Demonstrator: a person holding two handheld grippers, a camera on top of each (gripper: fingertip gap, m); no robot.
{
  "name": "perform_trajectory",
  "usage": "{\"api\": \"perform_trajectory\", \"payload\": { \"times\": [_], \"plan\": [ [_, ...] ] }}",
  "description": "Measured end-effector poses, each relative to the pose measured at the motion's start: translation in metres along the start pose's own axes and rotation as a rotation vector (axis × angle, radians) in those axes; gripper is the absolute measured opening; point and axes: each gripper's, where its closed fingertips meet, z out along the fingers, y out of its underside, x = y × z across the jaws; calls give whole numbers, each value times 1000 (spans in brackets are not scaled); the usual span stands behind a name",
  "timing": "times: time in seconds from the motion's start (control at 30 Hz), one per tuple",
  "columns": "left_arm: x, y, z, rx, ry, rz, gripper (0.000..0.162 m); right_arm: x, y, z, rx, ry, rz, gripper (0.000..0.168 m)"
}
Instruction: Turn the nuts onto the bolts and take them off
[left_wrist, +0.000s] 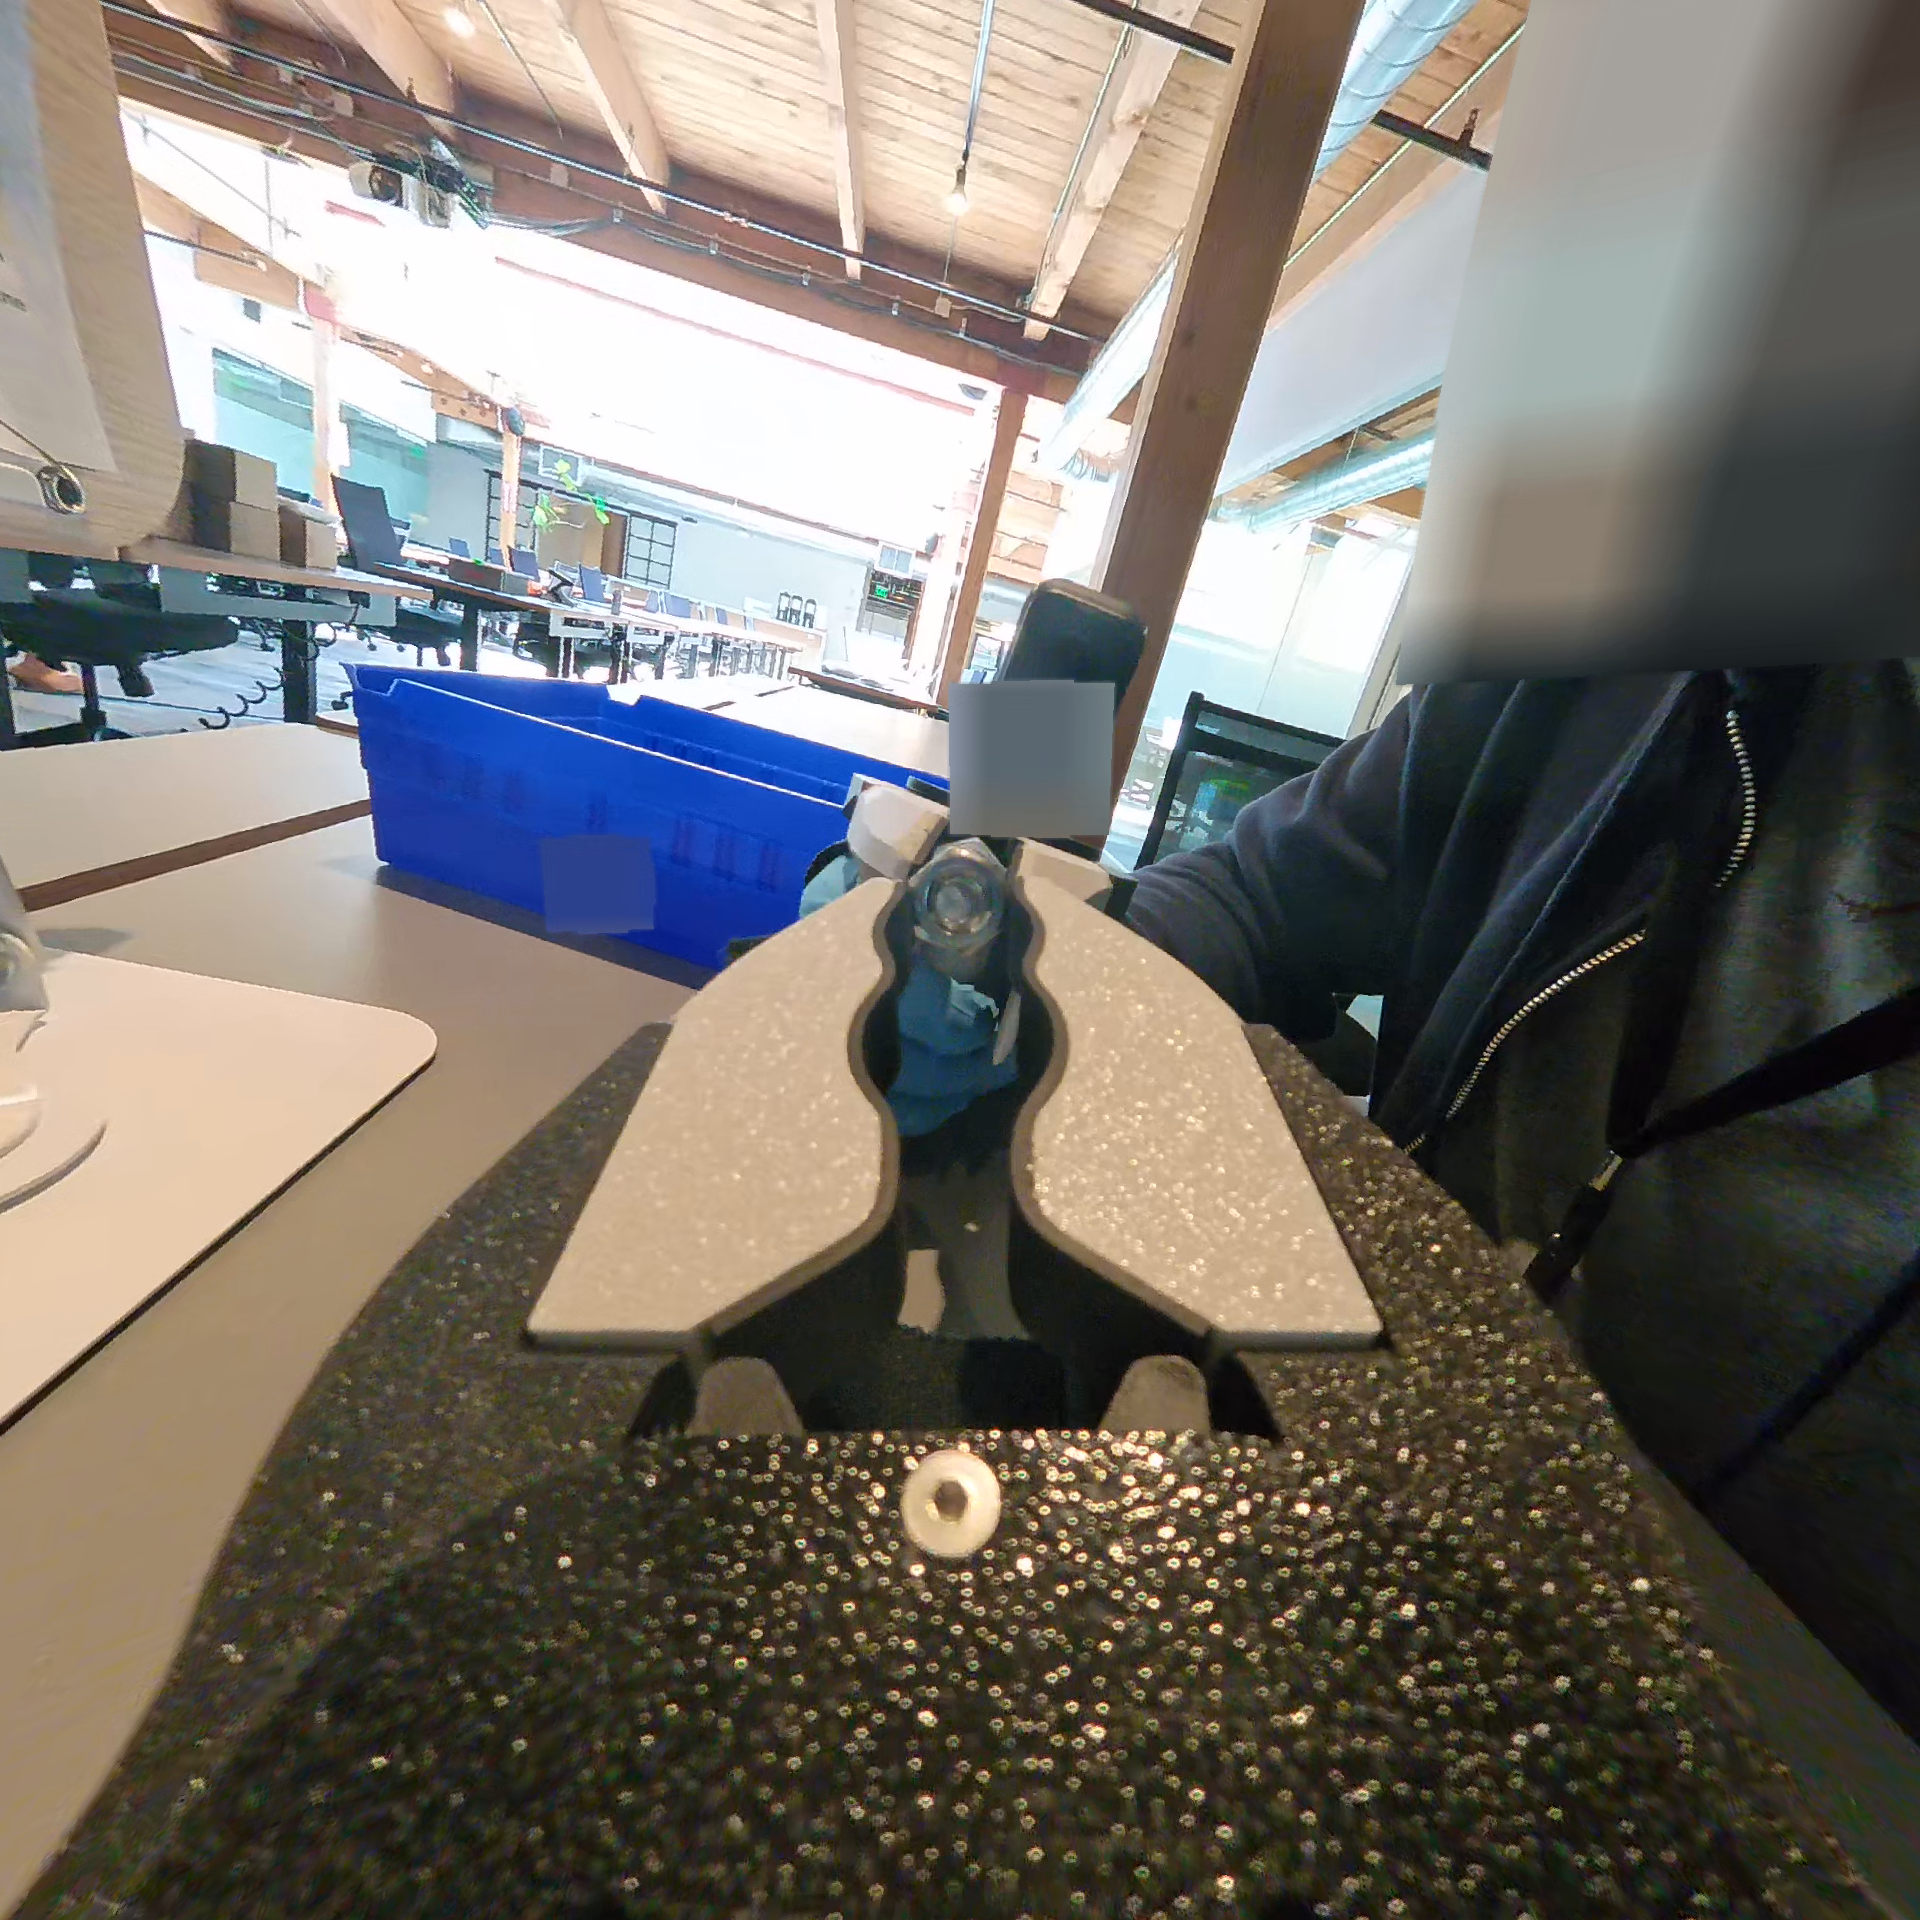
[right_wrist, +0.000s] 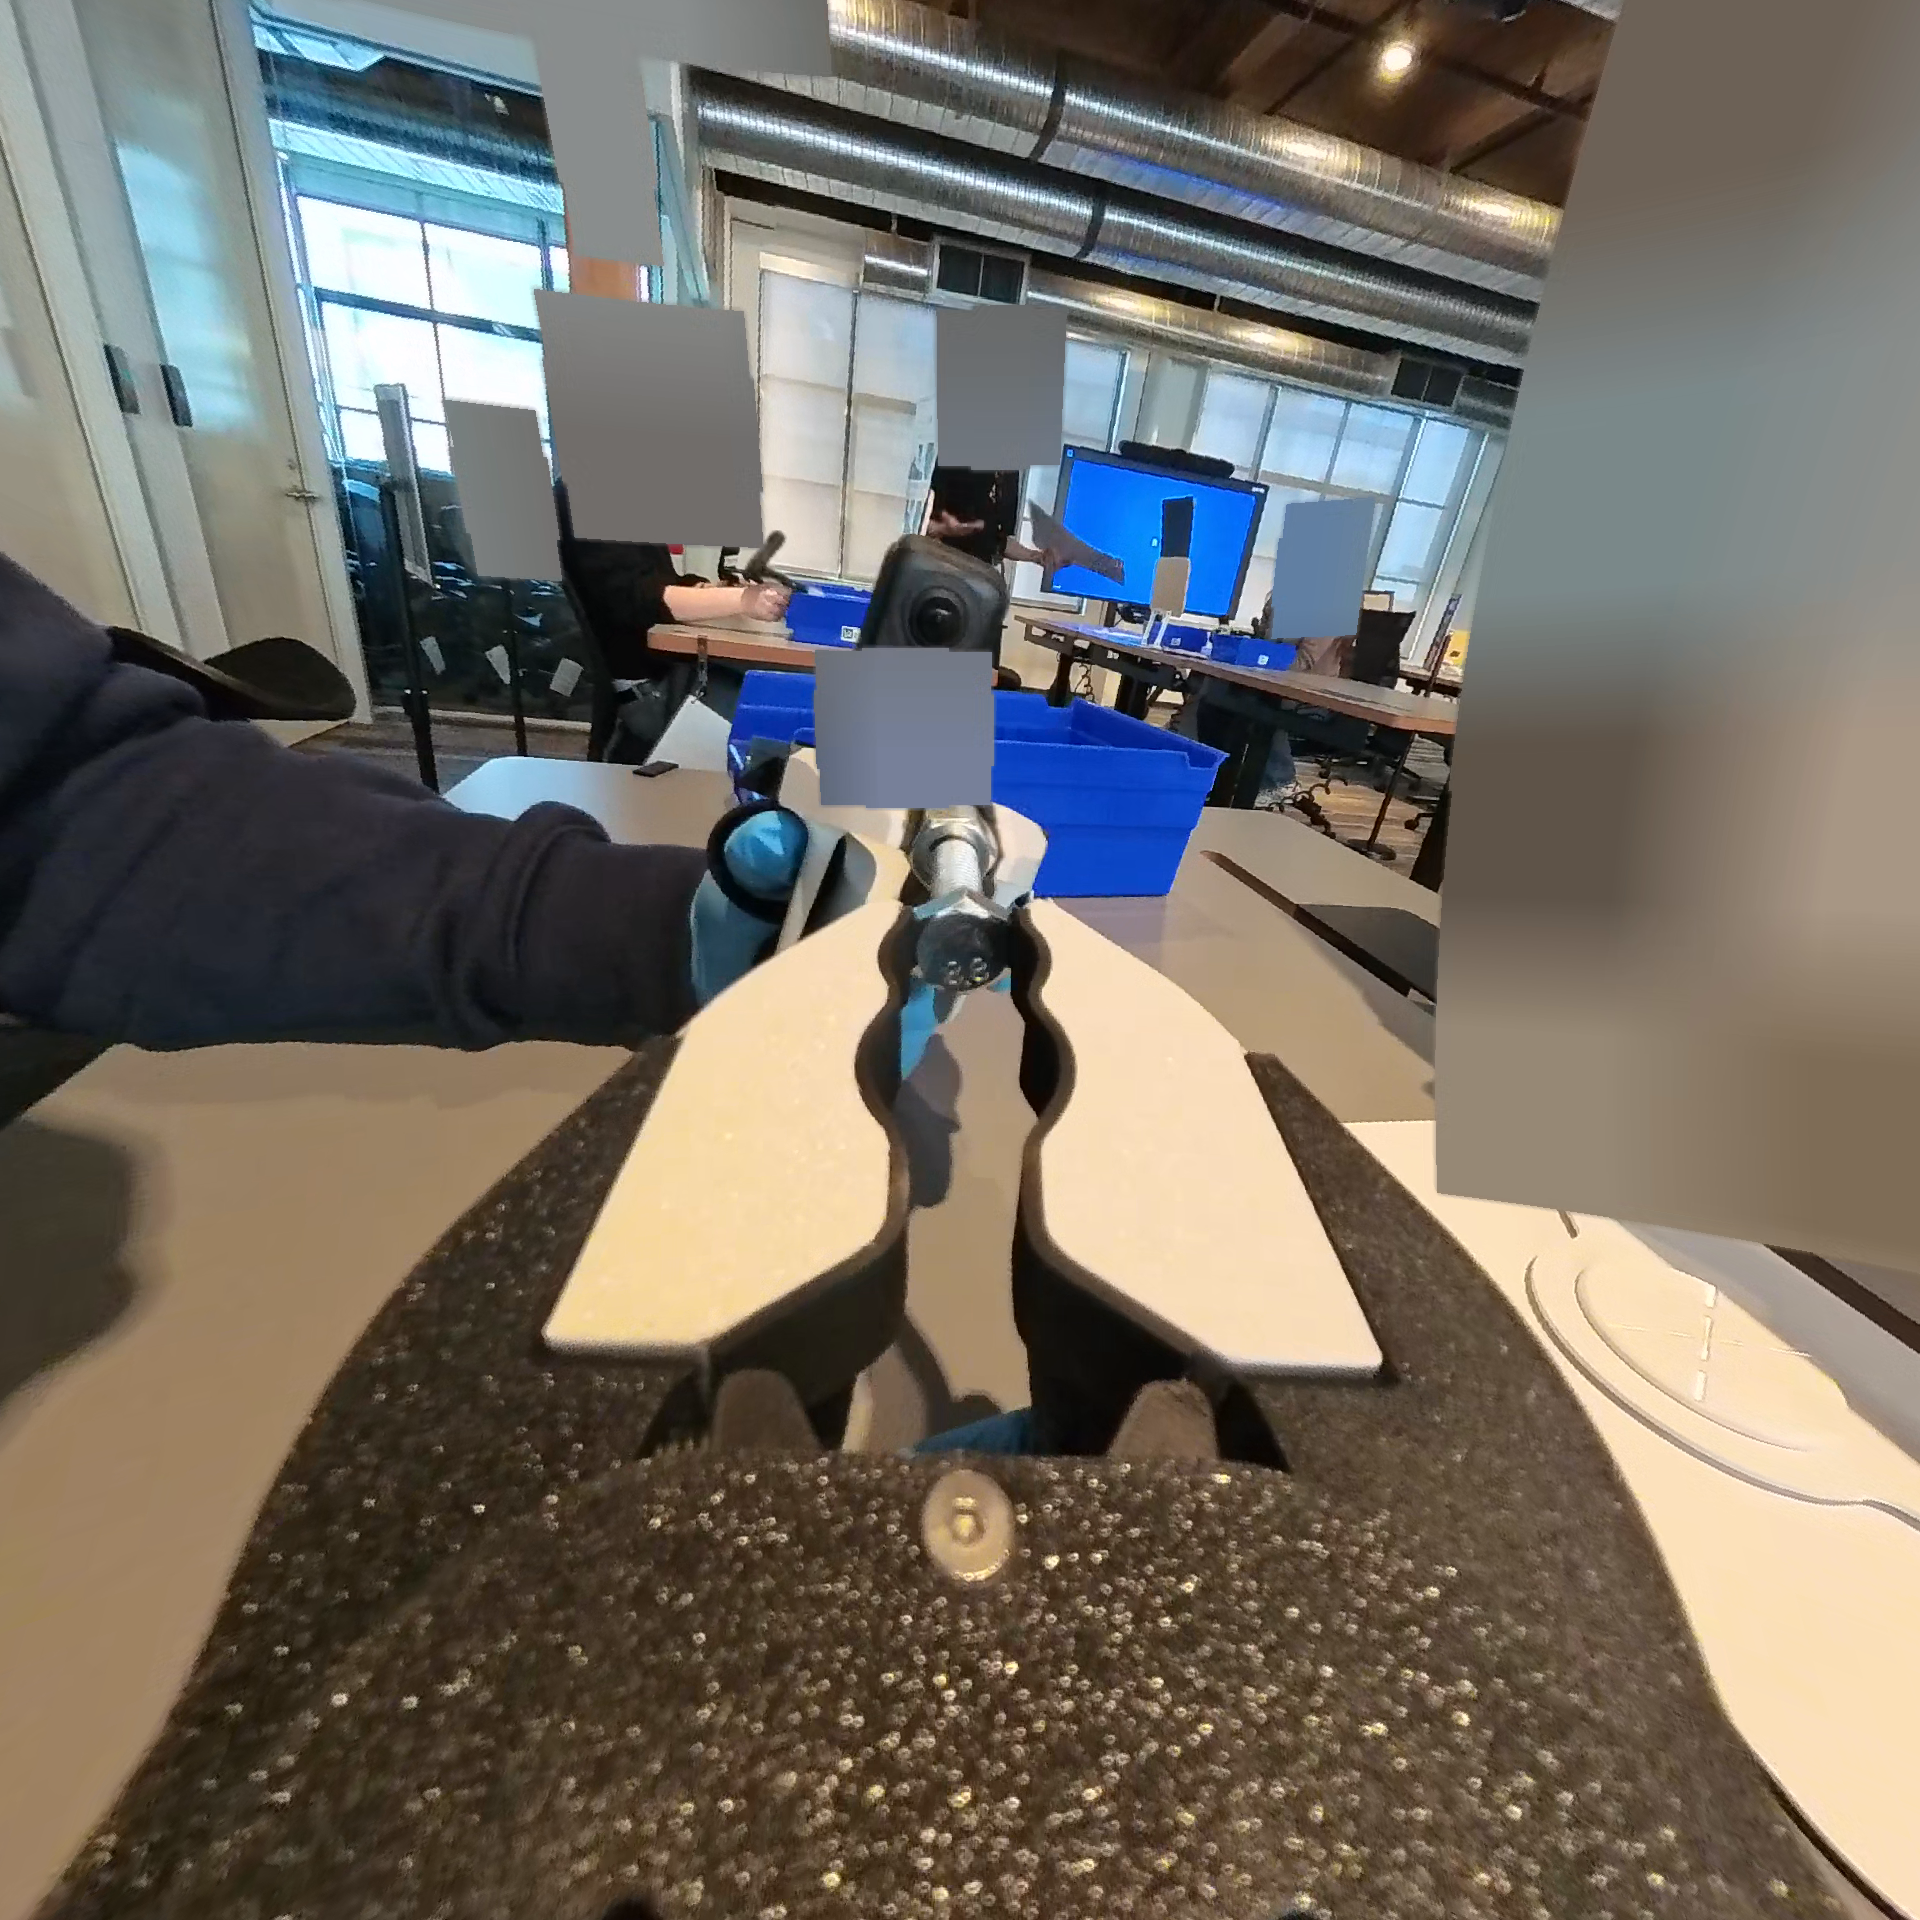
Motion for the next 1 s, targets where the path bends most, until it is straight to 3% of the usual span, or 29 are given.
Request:
{"api": "perform_trajectory", "payload": {
  "times": [0.27,0.5,0.63,1.0],
  "plan": [
    [2,-1,1,3,-5,48,17,-2,-1,1,20,-35,117,17],
    [10,-3,1,-62,-70,341,16,-6,-4,2,80,-203,518,18],
    [6,-1,1,-110,-130,440,17,-1,-4,2,89,-227,597,17],
    [4,3,3,-117,-116,286,28,5,-7,-2,117,-183,548,17]
  ]
}}
